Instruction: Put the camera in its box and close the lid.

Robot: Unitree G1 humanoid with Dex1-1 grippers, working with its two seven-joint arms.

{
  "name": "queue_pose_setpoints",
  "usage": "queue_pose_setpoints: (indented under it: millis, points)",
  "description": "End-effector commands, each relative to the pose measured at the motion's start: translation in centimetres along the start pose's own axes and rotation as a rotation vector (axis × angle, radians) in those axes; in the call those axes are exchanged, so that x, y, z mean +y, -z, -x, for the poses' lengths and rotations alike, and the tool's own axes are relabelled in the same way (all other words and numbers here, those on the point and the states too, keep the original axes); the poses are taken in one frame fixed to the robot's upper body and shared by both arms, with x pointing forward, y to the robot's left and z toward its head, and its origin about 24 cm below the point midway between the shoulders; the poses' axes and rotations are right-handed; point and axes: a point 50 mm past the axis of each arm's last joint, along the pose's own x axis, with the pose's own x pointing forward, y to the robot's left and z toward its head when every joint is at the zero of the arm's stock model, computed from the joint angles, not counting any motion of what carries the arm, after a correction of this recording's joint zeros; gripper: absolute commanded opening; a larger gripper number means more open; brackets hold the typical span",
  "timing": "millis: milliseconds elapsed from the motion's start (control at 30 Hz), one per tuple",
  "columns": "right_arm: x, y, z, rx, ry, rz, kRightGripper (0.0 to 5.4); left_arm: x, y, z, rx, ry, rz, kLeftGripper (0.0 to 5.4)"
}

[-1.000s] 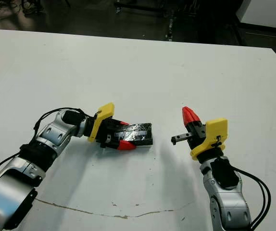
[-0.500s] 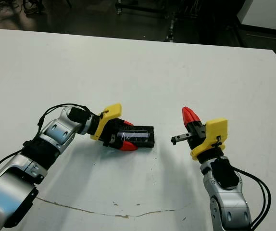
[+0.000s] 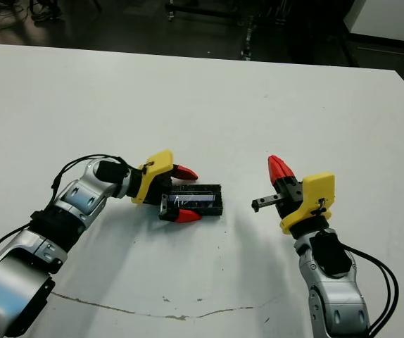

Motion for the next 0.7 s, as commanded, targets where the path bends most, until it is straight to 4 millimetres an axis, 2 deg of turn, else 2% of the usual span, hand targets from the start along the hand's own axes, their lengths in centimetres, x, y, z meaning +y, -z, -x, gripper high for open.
queue_pose_setpoints:
  millis: [33, 467, 700]
  points:
    - [-0.3, 0.0, 0.3, 0.011, 0.007, 0.010, 0.00, -1.9, 3.9, -1.0, 0.077, 0.021, 0.125, 5.39]
    - [-0.1, 0.1, -0.1, 0.001, -0.008, 0.008, 0.00, -2.9, 6.1, 2.9, 0.020, -0.028, 0.210, 5.39]
    - [0.0, 0.1, -0.1, 0.001, -0.013, 0.003, 0.00, -3.5, 6.1, 5.4, 0.015, -0.078, 0.233, 5.39]
